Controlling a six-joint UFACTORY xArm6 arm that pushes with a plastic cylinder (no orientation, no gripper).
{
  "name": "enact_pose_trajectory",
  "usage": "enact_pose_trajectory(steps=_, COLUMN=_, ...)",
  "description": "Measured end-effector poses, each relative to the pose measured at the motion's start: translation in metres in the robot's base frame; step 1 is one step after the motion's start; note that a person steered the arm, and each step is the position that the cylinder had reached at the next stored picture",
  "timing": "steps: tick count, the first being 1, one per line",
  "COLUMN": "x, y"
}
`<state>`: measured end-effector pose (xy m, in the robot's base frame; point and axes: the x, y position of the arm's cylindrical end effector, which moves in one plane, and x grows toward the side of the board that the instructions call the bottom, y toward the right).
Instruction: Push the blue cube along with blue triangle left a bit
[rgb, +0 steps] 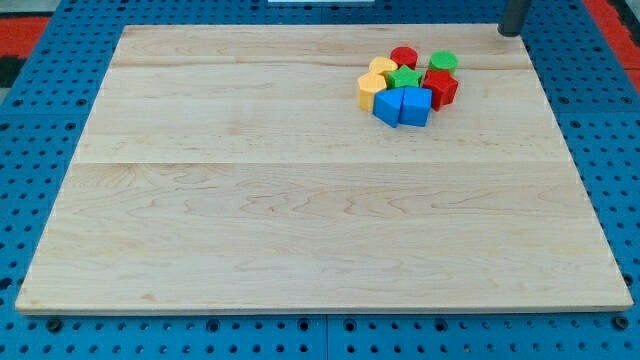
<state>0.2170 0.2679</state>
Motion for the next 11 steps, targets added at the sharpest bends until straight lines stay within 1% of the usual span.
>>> enact_pose_trajectory(steps=1, x=0.014, y=-0.001)
enact_pose_trajectory(steps=3, x=0.097, y=-0.028)
enact_pose_trajectory(steps=5, x=0.164, y=-0.074)
enact_pose_trajectory(steps=6, x=0.173, y=-0.110)
enact_pose_trajectory(steps=8, x=0.167, y=-0.120)
enact_pose_trajectory(steps=9, x=0.156, y=-0.132)
enact_pose_trajectory(steps=11, x=0.155, y=-0.153)
